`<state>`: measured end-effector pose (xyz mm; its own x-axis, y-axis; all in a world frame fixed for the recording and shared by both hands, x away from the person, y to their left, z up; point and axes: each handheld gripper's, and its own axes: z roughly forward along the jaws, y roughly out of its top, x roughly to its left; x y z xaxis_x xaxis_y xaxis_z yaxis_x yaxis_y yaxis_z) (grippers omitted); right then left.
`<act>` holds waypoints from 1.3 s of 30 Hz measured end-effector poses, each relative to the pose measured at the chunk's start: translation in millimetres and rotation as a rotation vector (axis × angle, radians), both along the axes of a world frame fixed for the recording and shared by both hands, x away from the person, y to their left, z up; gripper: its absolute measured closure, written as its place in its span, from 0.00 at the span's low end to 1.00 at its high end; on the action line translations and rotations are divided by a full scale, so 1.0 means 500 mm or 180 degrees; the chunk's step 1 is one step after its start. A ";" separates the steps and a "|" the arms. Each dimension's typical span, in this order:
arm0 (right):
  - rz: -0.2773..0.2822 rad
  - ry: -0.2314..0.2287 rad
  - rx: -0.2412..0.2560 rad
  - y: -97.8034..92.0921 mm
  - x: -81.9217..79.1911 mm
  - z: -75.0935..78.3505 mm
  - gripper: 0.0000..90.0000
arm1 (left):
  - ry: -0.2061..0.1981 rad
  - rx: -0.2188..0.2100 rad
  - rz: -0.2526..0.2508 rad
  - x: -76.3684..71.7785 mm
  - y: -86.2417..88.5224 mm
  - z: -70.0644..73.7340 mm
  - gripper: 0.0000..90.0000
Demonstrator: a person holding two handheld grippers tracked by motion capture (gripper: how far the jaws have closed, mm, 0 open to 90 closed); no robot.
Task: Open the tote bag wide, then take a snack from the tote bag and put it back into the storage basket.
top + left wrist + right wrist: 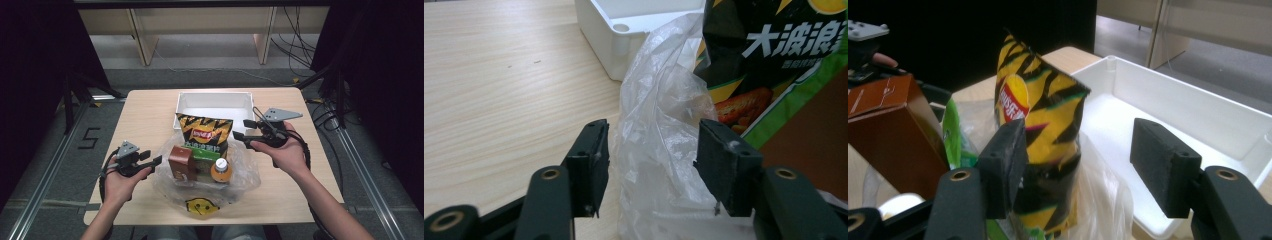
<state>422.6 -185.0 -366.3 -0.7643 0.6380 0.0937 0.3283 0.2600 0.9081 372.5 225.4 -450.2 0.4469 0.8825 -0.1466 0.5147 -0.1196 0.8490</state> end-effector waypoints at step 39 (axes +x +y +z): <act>0.0061 -0.0086 0.0134 0.037 0.027 -0.001 0.38 | -0.0116 -0.0078 0.0401 -0.086 0.048 -0.026 0.42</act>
